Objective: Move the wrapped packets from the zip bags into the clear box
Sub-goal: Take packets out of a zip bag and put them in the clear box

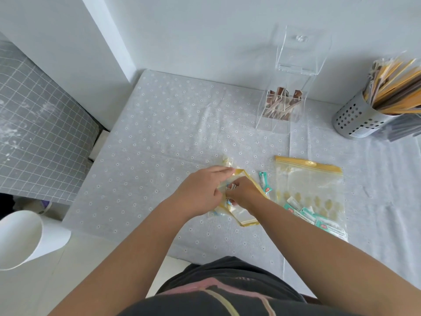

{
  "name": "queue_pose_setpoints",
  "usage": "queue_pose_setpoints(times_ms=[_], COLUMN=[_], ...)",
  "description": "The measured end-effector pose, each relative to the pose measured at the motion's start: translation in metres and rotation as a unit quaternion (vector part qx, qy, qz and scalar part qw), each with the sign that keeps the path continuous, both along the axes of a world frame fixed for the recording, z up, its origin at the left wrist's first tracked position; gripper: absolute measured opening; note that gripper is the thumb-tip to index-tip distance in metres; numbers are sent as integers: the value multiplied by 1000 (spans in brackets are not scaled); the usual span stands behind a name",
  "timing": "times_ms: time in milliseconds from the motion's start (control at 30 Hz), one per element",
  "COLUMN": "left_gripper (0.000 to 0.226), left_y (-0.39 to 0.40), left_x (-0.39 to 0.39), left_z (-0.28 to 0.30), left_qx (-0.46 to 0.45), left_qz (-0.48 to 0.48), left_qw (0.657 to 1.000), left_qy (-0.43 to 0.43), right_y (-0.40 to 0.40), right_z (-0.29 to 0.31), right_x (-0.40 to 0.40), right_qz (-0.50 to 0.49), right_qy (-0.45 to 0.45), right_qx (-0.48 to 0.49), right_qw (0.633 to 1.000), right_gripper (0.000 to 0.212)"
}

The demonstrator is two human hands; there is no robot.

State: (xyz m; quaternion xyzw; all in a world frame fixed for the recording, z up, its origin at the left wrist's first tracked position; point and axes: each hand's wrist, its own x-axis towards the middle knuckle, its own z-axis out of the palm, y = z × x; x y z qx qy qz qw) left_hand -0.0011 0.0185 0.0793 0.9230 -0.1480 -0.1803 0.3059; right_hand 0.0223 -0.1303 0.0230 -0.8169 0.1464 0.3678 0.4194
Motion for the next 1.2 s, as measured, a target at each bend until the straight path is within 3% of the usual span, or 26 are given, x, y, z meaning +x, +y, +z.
queue_pose_setpoints(times_ms=[133, 267, 400, 533, 667, 767, 1067, 1200], left_gripper=[69, 69, 67, 66, 64, 64, 65, 63], left_y=[-3, 4, 5, 2, -3, -4, 4, 3], left_x=[8, 4, 4, 6, 5, 5, 5, 7], left_z=[5, 3, 4, 2, -1, -2, -2, -4], left_qx=[-6, 0, 7, -7, -16, -13, 3, -4], left_qz=[10, 22, 38, 39, 34, 29, 38, 41], left_qw=[1000, 1000, 999, 998, 998, 999, 999, 998], left_qy=[-17, -2, 25, 48, 47, 41, 24, 40], right_y=[-5, -12, -42, -92, -122, -122, -106, -108], right_z=[18, 41, 96, 145, 149, 132, 91, 84], right_x=[-4, -23, -12, 52, 133, 177, 210, 216], right_qz=[91, 199, 156, 84, 7, 33, 171, 192], right_qy=[-92, -173, -221, -275, -312, -340, -296, -253], right_qx=[-60, -146, -128, -99, -103, -174, -256, -248], right_qw=[990, 954, 954, 952, 945, 924, 904, 915], right_gripper=[9, 18, 11, 7, 12, 10, 12, 13])
